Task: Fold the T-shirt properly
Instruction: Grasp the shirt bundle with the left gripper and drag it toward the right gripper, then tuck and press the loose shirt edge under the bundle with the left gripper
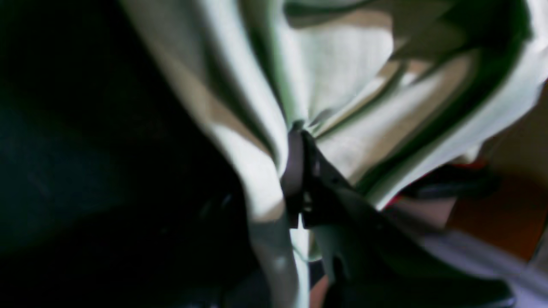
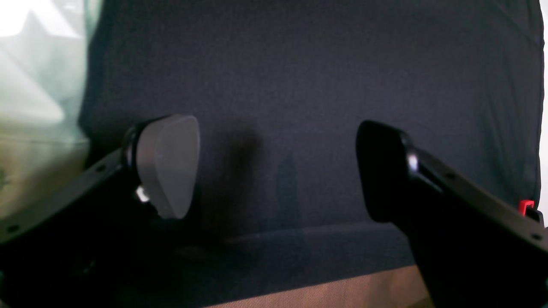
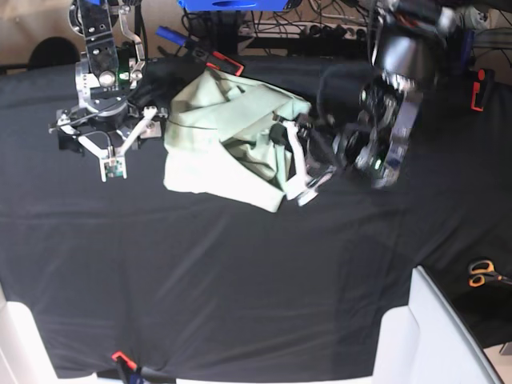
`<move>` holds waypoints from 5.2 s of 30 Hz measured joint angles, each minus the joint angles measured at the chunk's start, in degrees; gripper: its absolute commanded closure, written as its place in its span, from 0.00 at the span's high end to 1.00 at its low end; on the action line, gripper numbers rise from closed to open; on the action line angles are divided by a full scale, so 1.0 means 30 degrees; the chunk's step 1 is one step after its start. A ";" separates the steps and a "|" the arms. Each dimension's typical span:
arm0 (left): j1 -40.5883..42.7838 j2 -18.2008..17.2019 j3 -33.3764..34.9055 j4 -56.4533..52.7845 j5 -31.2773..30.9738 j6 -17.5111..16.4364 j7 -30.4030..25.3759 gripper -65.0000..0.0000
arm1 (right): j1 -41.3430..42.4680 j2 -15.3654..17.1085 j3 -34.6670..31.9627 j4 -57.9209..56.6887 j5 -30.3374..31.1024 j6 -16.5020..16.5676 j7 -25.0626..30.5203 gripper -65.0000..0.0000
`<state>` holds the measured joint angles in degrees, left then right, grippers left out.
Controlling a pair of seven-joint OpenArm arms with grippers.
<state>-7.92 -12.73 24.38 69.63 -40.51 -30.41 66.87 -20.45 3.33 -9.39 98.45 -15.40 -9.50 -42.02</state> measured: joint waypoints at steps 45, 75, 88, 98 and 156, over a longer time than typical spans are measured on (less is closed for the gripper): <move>-1.0965 0.3971 1.7945 -0.9814 1.7267 -0.3825 -1.0717 0.00 | 0.0838 -0.0211 0.0051 -0.0044 -0.0007 -0.0007 -0.0102 0.84; -1.0826 0.4029 1.4848 -1.0338 1.6874 -0.3322 -1.0732 0.00 | 0.1311 -0.0182 0.0051 -0.1625 0.0000 -0.0007 0.0000 0.83; -1.1315 0.4065 1.4834 -1.0309 1.6582 -0.3381 -0.9530 0.28 | 0.1297 -0.0219 0.0051 -0.1625 0.0000 0.0000 -0.0007 0.83; -1.2284 0.4073 1.2553 -1.0244 1.6699 -0.3373 -0.9296 0.91 | 0.1297 -0.0219 0.0051 -0.1625 0.0007 0.0000 -0.0007 0.83; -0.5260 0.3876 -0.1333 -0.2652 1.6852 -0.3315 -0.4452 0.48 | 0.0350 -0.0211 -0.0124 0.0095 -0.0007 -0.0007 0.0000 0.83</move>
<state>-23.70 -1.10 20.38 61.67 10.04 -40.36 53.52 -19.40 2.70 -9.76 98.74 -15.42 -9.52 -42.02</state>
